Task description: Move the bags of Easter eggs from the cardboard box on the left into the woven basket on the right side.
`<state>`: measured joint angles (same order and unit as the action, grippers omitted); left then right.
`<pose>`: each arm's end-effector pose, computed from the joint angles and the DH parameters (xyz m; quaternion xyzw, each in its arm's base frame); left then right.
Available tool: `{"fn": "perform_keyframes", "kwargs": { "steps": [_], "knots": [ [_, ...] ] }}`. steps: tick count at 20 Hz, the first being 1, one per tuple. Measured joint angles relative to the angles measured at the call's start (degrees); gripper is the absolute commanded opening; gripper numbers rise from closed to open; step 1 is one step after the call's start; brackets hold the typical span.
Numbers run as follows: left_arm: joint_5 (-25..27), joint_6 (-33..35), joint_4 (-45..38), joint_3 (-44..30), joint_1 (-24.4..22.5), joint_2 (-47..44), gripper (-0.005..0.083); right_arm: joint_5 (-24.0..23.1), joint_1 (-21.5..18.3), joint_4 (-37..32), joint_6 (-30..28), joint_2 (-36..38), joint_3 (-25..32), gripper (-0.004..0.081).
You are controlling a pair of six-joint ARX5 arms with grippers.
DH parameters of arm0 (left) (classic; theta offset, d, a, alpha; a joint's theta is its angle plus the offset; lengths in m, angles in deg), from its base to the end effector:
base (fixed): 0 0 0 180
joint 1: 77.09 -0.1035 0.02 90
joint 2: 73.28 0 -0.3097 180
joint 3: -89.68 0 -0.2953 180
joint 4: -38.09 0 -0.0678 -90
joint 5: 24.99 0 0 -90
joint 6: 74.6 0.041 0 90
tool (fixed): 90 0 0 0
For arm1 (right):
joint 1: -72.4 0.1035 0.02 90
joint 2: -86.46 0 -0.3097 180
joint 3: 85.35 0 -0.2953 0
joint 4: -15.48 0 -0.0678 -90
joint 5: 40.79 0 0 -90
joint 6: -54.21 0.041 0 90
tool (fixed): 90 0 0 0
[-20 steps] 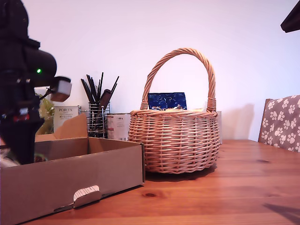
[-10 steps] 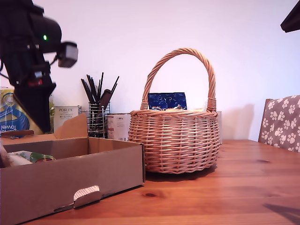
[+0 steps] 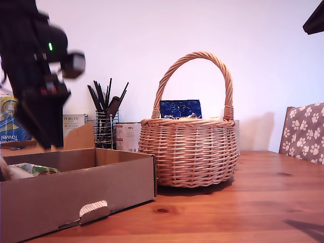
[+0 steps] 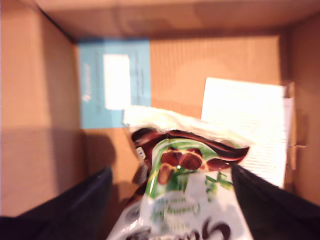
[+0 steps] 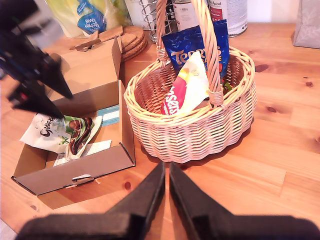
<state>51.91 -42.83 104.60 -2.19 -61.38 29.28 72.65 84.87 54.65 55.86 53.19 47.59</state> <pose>0.3732 -0.1146 0.2258 0.2159 0.5723 -0.3596 0.7046 0.1362 0.0468 0.2986 0.0344 0.2230 0.2976 0.9277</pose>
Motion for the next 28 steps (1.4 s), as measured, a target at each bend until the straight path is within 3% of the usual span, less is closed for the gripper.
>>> {"fn": "perform_keyframes", "kwargs": {
  "steps": [10, 12, 16, 18, 28],
  "knots": [
    [3.2, -2.4, 1.1, 0.0, 0.0, 8.3, 0.0741, 0.0, 0.0, 0.0, 0.0, 0.0, 0.0, -0.0013],
    [3.2, -2.8, 1.4, 0.0, 0.0, 8.6, 0.0617, 0.0, 0.0, 0.0, 0.0, 0.0, 0.0, -0.0013],
    [2.8, -3.0, 1.8, 0.0, 0.0, 9.0, 0.0159, 0.0, 0.0, 0.0, 0.0, 0.0, 0.0, -0.0013],
    [2.9, -3.0, 1.8, 0.0, 0.0, 9.0, 0.0055, 0.0, 0.0, 0.0, 0.0, 0.0, 0.0, -0.0013],
    [2.7, -3.1, 7.7, 3.5, -0.1, 9.0, 0.0038, 0.0, 0.0, 0.0, 0.0, 0.0, 0.0, -0.0013]
  ]
}}
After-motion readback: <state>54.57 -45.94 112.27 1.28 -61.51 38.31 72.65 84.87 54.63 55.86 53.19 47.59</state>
